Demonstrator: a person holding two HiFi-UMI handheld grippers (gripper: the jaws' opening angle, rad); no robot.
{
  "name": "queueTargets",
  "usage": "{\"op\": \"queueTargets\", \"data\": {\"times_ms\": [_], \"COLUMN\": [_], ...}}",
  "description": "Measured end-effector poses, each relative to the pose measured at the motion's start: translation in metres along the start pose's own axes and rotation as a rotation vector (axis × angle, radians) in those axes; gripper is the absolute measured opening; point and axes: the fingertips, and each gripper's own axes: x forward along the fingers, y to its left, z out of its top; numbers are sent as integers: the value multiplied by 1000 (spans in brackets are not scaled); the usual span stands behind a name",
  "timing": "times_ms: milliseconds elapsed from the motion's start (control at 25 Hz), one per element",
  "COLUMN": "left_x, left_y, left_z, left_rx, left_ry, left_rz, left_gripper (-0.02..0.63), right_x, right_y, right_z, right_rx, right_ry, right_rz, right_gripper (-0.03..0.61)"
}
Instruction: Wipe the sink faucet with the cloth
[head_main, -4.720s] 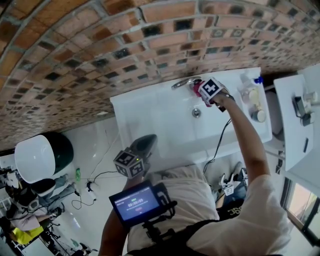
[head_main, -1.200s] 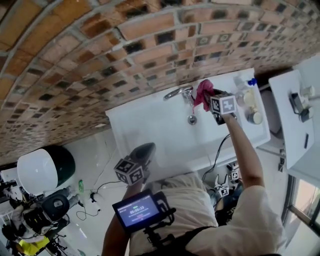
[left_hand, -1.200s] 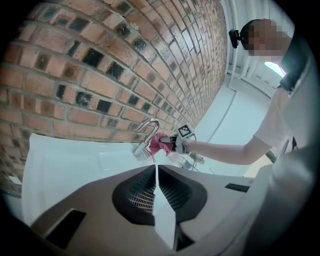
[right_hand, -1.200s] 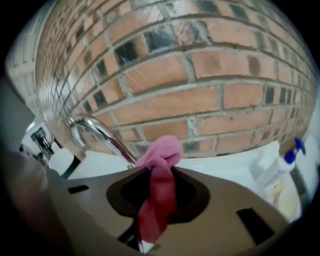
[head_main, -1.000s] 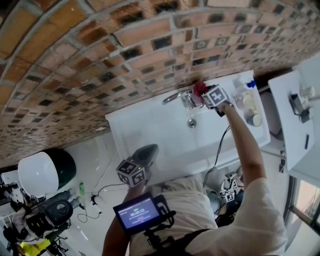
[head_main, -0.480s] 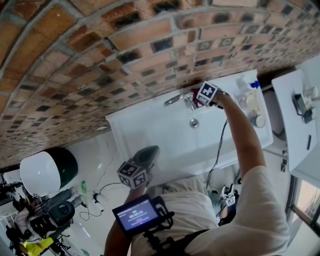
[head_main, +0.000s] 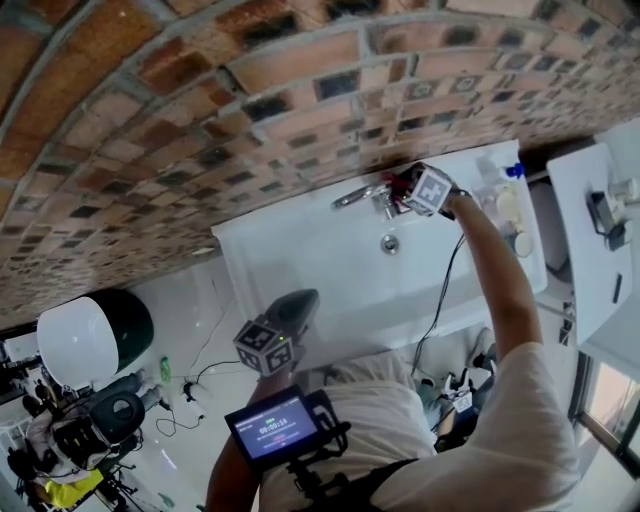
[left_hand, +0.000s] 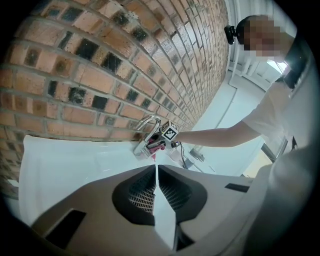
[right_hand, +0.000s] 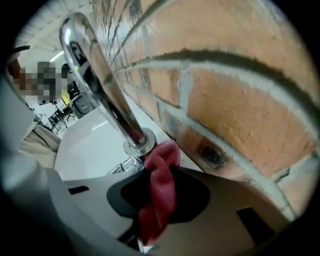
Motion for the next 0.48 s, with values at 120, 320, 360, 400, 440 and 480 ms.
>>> {"op": "queueTargets", "data": {"times_ms": [120, 320, 360, 400, 440, 480], "left_x": [4, 9, 10, 10, 11, 11], "left_y": [-2, -7, -8, -9, -11, -12], "left_z": [3, 4, 4, 3, 2, 2], "left_rx": [14, 17, 18, 22, 27, 29], "left_ry": [0, 10, 15, 18, 19, 20], "left_rz": [-15, -27, -28, -31, -35, -38], "left_gripper": [-3, -3, -3, -3, -3, -3], "right_x": [-22, -52, -56, -59, -62, -66], "right_y": [4, 17, 18, 19, 20, 20], "right_z": [13, 35, 39, 41, 43, 45], "right_rx": [6, 27, 23, 24, 29, 37], "right_ry": [-91, -248, -260, -270, -283, -301], "right_rz": [-22, -21, -36, -50, -60, -65], "right_gripper": [94, 94, 92, 94, 92, 92]}}
